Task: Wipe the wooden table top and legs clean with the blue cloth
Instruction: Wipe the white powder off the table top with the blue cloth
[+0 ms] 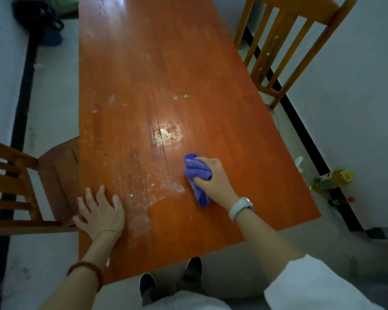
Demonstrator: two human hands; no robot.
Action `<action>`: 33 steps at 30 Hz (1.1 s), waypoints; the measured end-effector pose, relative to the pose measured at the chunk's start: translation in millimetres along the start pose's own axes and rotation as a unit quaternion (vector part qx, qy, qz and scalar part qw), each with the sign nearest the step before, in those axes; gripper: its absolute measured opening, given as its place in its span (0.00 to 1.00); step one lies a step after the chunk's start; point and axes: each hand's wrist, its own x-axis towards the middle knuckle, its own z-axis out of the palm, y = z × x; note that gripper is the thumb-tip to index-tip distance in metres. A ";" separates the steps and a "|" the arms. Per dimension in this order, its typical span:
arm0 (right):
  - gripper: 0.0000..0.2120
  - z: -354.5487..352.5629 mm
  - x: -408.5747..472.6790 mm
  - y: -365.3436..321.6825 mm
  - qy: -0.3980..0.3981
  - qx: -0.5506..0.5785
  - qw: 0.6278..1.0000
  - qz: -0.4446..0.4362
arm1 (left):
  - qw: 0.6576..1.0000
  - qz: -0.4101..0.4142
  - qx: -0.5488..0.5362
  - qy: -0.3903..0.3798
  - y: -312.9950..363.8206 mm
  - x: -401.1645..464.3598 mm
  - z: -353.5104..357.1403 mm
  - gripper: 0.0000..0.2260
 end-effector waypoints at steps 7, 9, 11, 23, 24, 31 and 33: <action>0.22 -81.5 10.4 46.6 0.295 -0.006 0.943 0.155 | 1.000 -0.014 -0.002 0.018 3.9 -0.2 2.3 0.22; 0.23 -92.9 17.8 41.9 0.297 -0.053 0.923 0.241 | 1.000 -0.009 0.000 0.018 3.3 -0.8 1.9 0.21; 0.23 -65.8 17.0 21.5 0.257 -0.120 0.935 0.215 | 1.000 -0.003 0.004 0.014 1.3 0.4 0.0 0.21; 0.23 17.0 10.3 -46.5 0.168 -0.098 0.980 0.033 | 0.983 0.181 0.022 -0.034 -51.5 18.7 -37.1 0.19; 0.23 12.8 19.1 -46.1 0.179 -0.124 0.973 0.083 | 0.981 0.188 0.015 -0.033 -59.6 20.8 -37.8 0.20; 0.23 122.9 -75.2 -95.3 -0.063 -0.140 0.978 -0.141 | 0.959 0.277 0.010 -0.062 -102.2 42.5 -40.7 0.22; 0.23 131.4 -105.5 -108.9 -0.177 -0.069 0.972 -0.142 | 0.941 0.334 0.022 -0.061 -108.1 50.6 -44.8 0.23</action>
